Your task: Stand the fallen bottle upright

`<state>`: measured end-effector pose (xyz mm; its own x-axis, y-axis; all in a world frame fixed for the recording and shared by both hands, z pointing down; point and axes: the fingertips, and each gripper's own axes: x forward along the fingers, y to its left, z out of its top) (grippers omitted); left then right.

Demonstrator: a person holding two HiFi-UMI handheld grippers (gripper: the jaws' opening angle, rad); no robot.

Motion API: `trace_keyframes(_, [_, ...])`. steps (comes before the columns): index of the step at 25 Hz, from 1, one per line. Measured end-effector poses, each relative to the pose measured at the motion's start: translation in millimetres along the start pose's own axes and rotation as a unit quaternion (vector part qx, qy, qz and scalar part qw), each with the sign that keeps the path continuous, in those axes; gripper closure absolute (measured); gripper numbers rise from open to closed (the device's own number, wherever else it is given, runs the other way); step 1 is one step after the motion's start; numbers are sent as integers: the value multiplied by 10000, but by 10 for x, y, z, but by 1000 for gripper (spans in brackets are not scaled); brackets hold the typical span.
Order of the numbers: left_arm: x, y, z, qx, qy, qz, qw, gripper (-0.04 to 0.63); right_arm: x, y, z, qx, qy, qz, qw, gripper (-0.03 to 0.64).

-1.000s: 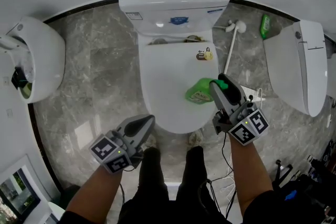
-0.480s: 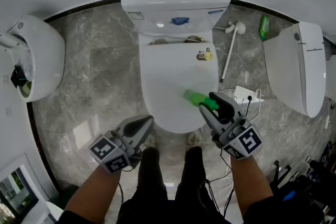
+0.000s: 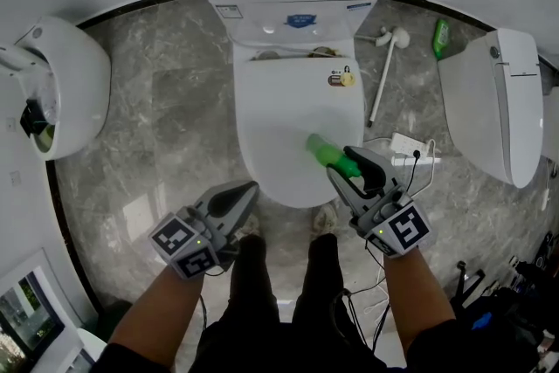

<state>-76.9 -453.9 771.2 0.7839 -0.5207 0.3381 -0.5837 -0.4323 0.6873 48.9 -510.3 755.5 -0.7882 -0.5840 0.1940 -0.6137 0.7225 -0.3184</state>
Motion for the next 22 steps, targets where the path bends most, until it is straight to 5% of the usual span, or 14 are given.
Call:
trace_keyframes(8, [-185,-85,-91,409,80,0,9991,577,50,74,4,-47,60,-23,10000,358])
trace_keyframes(13, [-248,-220,-20,19,-141,88,9999,577,21,135,-8,-75,124,-25,9999,323])
trace_keyframes(22, [-354,-333,-46,83,-157,89,9998,577,-101,174,218,-43,-65,-87,9999,278])
